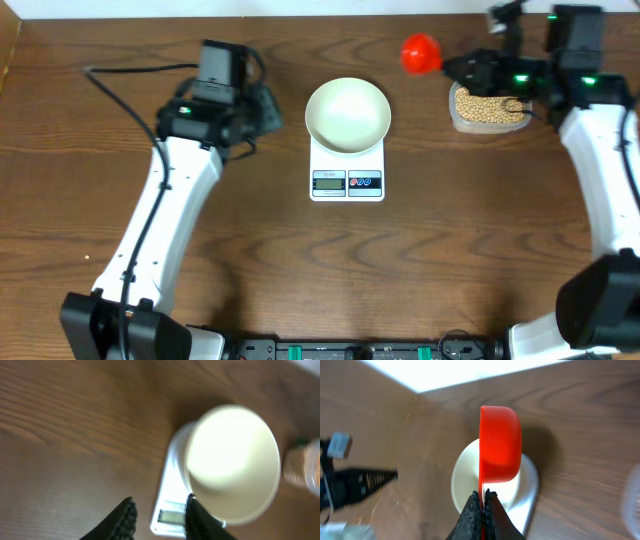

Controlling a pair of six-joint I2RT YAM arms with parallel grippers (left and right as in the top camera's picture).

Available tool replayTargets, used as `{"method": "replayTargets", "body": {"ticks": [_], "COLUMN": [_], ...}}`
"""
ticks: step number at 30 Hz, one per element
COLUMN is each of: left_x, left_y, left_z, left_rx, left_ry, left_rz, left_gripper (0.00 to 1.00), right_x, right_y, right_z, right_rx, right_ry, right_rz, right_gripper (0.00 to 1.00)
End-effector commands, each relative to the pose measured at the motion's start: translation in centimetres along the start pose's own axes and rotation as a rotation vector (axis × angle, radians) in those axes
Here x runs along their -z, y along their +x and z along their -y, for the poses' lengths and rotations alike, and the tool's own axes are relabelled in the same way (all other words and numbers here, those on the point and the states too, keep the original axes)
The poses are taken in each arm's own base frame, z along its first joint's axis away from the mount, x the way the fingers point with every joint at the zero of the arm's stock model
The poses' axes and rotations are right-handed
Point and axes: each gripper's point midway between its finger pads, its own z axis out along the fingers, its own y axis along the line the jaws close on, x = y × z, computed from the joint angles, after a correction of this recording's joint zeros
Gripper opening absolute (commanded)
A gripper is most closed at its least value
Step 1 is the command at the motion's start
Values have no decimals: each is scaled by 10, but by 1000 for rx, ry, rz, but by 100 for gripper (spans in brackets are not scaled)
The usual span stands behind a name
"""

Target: Scoop item into bowl and weigh 50g on scale

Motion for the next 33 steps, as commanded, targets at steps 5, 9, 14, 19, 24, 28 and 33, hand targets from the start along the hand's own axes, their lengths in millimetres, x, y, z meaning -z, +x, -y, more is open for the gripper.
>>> {"method": "replayTargets", "body": {"ticks": [5, 9, 14, 19, 24, 28, 33], "left_x": [-36, -60, -82, -102, -122, -122, -124], "left_y": [82, 117, 136, 150, 157, 155, 161], "left_z": [18, 25, 47, 53, 49, 62, 76], "left_rx": [-154, -218, -425, -574, -616, -658, -720], "left_ry": [-12, 20, 117, 131, 120, 153, 185], "left_rz": [-162, -180, -114, -130, -154, -116, -95], "left_gripper": [7, 8, 7, 8, 7, 7, 7], "right_x": [33, 35, 35, 34, 34, 35, 35], "right_y": [-12, -7, -7, -6, -6, -5, -4], "right_z": [21, 24, 24, 24, 24, 30, 32], "right_rx": [-21, -20, -21, -25, -26, -32, -37], "right_ry": [77, 84, 83, 84, 85, 118, 130], "right_rz": [54, 41, 40, 36, 35, 35, 31], "right_gripper": [1, 1, 1, 1, 1, 1, 1]}}
